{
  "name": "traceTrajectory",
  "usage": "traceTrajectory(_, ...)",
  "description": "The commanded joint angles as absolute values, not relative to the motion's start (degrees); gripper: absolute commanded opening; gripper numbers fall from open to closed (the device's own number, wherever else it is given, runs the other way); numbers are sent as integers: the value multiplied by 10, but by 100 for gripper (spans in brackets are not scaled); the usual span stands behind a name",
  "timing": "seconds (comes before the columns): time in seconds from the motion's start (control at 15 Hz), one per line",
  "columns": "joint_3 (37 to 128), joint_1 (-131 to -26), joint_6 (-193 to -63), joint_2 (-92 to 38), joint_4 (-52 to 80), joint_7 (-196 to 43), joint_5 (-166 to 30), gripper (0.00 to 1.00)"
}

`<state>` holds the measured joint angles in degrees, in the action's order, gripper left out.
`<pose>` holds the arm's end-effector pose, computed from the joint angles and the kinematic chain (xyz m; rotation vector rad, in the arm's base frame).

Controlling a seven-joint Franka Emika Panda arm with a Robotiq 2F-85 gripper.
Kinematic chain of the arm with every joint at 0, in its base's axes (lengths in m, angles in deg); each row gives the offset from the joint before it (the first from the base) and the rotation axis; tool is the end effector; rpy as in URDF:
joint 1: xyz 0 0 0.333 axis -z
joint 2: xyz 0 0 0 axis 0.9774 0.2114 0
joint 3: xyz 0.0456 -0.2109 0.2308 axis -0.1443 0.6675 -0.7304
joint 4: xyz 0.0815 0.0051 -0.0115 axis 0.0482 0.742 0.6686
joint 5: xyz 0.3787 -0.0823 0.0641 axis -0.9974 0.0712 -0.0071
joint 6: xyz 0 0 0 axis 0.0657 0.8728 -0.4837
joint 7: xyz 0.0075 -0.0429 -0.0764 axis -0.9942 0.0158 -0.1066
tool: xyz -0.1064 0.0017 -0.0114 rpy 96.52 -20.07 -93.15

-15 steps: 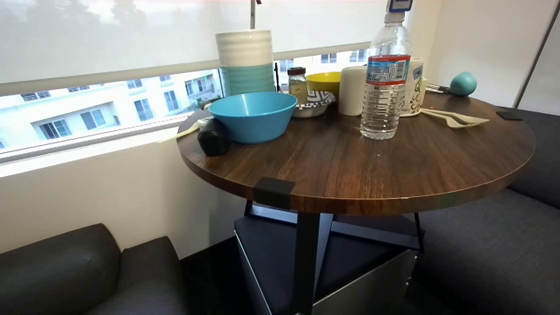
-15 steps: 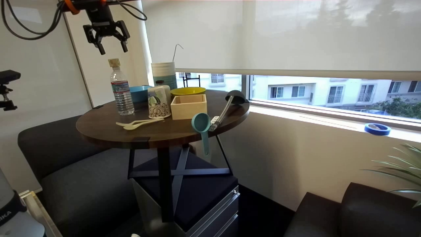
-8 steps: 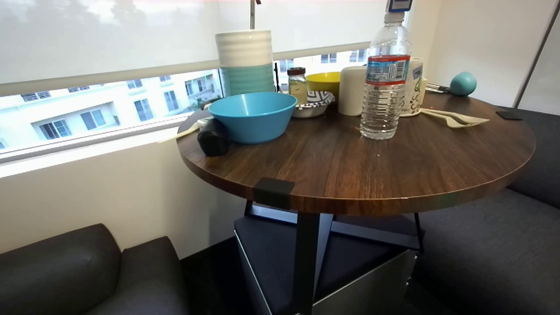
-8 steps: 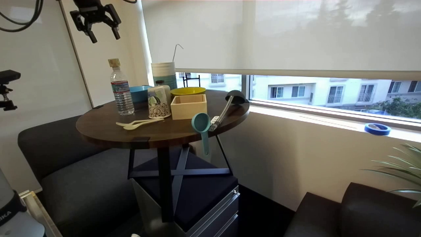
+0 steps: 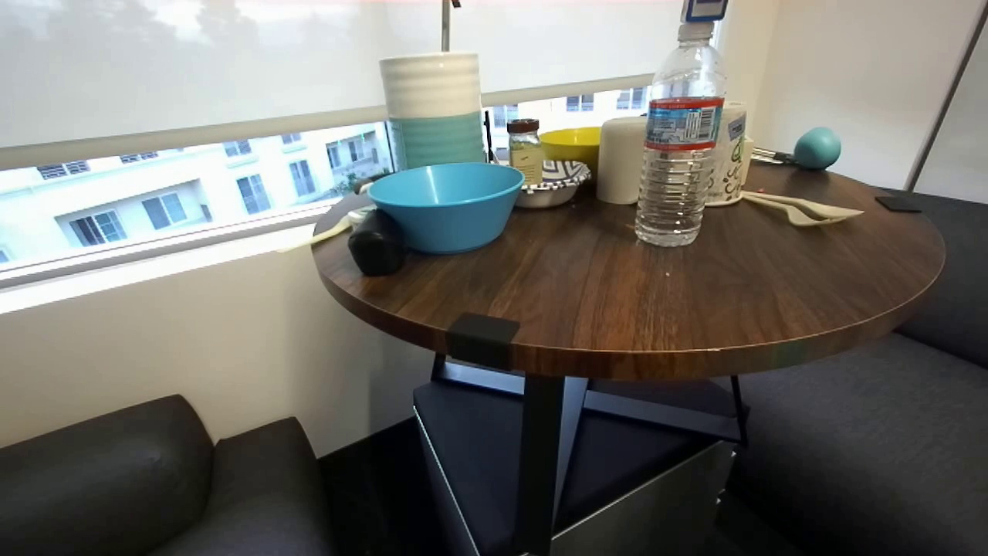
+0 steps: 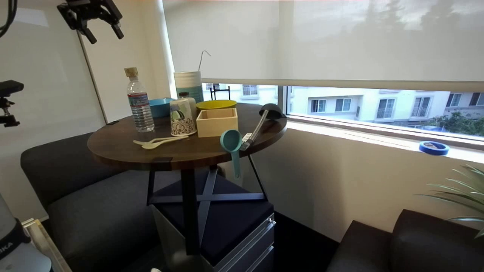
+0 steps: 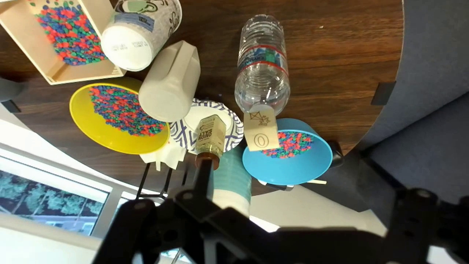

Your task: Put the block on the bottle

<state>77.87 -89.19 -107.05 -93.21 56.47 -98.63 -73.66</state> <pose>0.3068 0.0679 0.6626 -2.9316 -0.7524 -0.7736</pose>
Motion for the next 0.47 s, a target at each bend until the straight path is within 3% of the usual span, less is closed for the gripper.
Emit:
traceTrajectory(0.0, 780, -893, -1073, -938, 570, -984, -736, 100)
traceTrajectory(0.4, 780, -894, -1076, -945, 578, -983, -736, 100)
